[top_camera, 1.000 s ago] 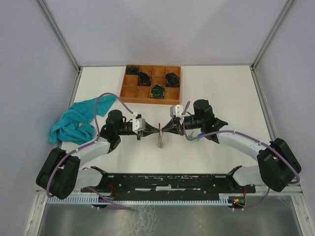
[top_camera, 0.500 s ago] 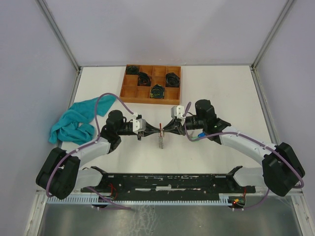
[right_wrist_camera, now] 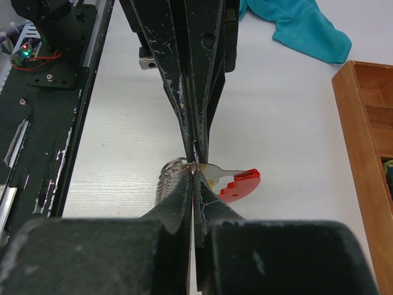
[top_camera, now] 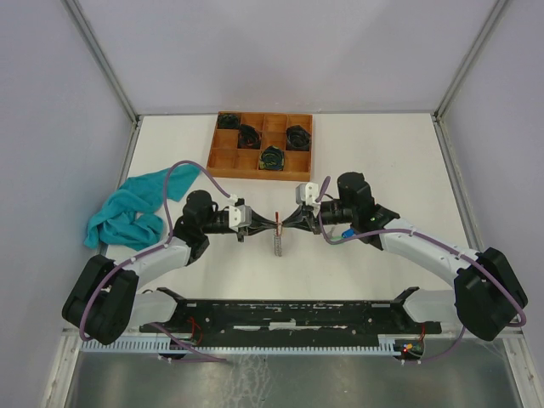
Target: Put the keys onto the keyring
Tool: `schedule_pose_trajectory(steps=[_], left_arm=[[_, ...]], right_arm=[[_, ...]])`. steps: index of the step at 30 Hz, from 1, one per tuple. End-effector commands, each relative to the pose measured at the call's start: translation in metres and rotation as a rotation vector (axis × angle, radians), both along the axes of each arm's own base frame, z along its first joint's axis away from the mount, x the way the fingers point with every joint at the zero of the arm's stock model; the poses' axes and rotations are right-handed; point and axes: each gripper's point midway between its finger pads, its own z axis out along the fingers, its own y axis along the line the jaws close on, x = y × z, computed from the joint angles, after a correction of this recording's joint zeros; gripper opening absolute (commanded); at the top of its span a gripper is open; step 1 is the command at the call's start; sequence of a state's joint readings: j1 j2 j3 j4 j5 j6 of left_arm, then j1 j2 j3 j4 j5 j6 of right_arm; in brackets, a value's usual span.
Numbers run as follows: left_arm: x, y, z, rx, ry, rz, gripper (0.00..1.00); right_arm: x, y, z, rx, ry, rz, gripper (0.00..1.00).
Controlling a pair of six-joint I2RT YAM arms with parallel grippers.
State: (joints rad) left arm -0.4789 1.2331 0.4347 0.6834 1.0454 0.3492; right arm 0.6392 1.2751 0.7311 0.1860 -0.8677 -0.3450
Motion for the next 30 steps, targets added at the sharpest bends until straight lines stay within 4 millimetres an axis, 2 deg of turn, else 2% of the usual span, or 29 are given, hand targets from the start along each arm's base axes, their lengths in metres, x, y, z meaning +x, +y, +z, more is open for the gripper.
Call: schedule_pose_trajectory(steps=[1, 14, 24, 30], left_arm=[[-0.001, -0.002, 0.018, -0.04, -0.049, -0.011, 0.03], [-0.003, -0.004, 0.015, -0.016, -0.033, -0.041, 0.03], [-0.003, -0.005, 0.014, -0.006, -0.025, -0.051, 0.03], [-0.003, -0.005, 0.015, -0.005, -0.027, -0.048, 0.03]], right_arm=[[0.003, 0.003, 0.016, 0.034, -0.03, 0.01, 0.01], [0.007, 0.015, 0.034, 0.074, -0.009, 0.044, 0.01], [0.007, 0.015, 0.038, 0.055, -0.012, 0.059, 0.01], [0.002, 0.016, 0.033, 0.013, 0.002, 0.087, 0.01]])
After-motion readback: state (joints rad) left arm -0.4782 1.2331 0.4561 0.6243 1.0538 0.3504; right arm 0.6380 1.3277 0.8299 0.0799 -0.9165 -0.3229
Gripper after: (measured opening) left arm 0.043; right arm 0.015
